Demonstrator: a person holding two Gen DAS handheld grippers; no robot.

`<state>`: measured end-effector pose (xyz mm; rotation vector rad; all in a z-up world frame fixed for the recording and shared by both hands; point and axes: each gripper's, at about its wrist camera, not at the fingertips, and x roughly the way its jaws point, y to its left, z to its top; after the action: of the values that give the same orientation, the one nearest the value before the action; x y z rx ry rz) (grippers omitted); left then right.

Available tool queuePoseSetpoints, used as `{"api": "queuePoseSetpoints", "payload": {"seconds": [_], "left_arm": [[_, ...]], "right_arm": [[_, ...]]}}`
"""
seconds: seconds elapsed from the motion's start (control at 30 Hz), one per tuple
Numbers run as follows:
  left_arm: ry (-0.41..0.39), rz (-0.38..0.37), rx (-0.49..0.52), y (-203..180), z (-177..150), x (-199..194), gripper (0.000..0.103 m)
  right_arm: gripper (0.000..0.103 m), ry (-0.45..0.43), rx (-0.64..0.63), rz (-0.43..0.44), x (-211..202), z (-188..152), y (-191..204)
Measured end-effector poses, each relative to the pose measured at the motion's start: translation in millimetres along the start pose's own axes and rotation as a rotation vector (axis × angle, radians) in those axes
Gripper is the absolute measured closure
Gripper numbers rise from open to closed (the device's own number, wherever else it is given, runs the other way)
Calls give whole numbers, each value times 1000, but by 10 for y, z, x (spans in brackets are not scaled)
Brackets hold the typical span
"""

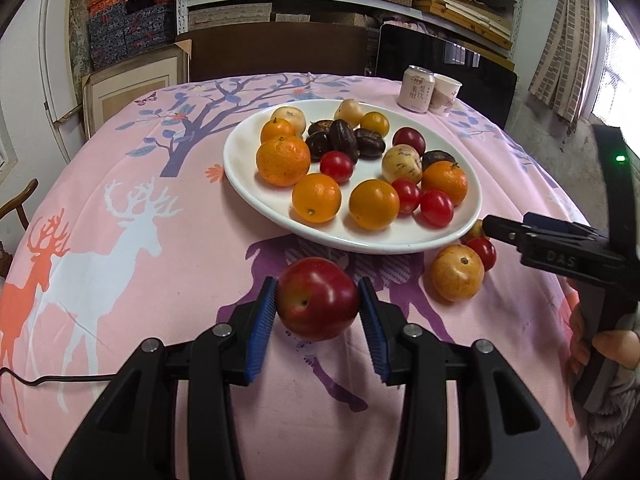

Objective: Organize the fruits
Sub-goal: 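Grasp the large red tomato with the left tool while the right tool grasps the small tan fruit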

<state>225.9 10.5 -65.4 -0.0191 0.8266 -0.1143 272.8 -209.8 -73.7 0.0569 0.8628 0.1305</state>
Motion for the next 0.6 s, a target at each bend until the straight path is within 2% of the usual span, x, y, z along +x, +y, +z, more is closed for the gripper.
{"api": "queuePoseSetpoints", "payload": {"seconds": [0.07, 0.23, 0.3, 0.33, 0.43, 0.47, 0.5, 0.57, 0.6], "left_arm": [[-1, 0, -1, 2, 1, 2, 62], [3, -2, -5, 12, -1, 9, 62], [3, -2, -4, 10, -3, 8, 62], [2, -2, -4, 10, -3, 8, 62], [3, 0, -6, 15, 5, 12, 62], [5, -1, -6, 15, 5, 15, 62], [6, -2, -5, 14, 6, 13, 62], [8, -2, -2, 9, 7, 12, 62], [8, -3, -2, 8, 6, 12, 62]], "right_arm": [[13, 22, 40, 39, 25, 13, -87], [13, 5, 113, -39, -30, 13, -351], [13, -11, 173, 25, -84, 4, -447], [13, -23, 177, 52, -115, 6, -443], [15, -54, 104, 45, -162, -8, -287], [29, -56, 88, 45, -156, -18, -246], [49, -55, 63, 41, -140, -26, -190], [65, -31, 1, 22, -70, -30, -78], [64, -15, -14, 16, -27, -38, -46]]}}
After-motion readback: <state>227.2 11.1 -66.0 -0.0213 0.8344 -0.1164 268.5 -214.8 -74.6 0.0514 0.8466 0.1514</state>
